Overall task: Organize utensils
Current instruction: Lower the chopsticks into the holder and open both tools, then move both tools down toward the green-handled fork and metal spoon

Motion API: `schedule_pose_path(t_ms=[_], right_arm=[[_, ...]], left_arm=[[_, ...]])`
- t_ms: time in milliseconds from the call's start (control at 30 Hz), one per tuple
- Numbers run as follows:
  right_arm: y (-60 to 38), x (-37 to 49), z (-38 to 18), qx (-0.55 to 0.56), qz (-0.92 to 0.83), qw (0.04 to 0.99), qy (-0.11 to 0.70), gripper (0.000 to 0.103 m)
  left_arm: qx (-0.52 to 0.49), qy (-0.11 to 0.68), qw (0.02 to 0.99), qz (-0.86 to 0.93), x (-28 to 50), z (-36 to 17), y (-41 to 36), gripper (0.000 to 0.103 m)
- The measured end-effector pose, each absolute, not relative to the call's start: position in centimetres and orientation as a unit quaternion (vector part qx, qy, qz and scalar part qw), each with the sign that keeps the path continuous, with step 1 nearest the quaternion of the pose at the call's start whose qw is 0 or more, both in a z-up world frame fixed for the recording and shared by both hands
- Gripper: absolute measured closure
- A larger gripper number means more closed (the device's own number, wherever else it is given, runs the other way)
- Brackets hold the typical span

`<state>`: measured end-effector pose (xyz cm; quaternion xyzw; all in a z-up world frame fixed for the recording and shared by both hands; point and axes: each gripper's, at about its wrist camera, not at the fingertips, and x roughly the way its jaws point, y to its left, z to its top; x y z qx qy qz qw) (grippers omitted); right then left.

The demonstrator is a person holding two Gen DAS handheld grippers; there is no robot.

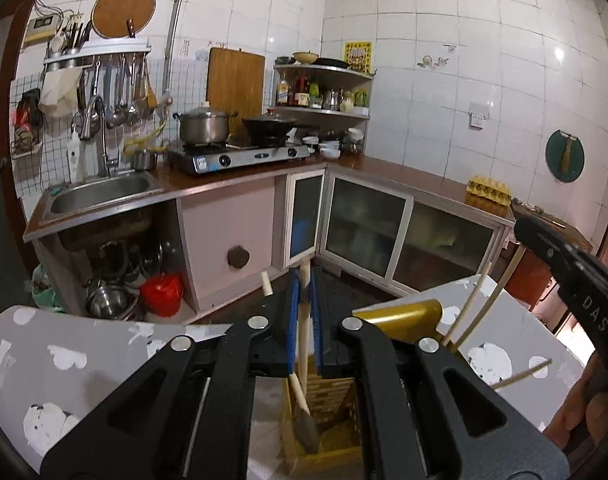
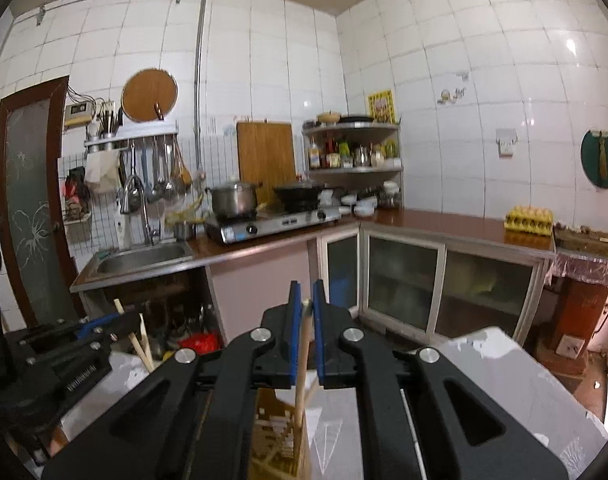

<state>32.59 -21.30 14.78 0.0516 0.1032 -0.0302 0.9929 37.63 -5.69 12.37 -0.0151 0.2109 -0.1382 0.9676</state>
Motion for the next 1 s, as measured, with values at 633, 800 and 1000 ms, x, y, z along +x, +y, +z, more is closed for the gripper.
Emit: schedule_pose_path(t_ms=[633,800,1000], right_arm=[[-23.0,20.9,11.0,0.063,-0.09,0.971,0.21,0.033],[-21.9,19.4,5.4,0.079,-0.108,0.954,0.269,0.033],[-20.6,17.5,0.2,0.078,-0.127,0.936,0.319,0.033]], left_arm=[[-0.02,0.213,0.973,-0.088,24.5,13.0,2.4,0.005],[-0.03,0.269,0.96,-0.075,24.2,8.1,4.1,0.005],[-0.018,0.326,0.943,-0.065,24.2,2.0,5.4,0.005]])
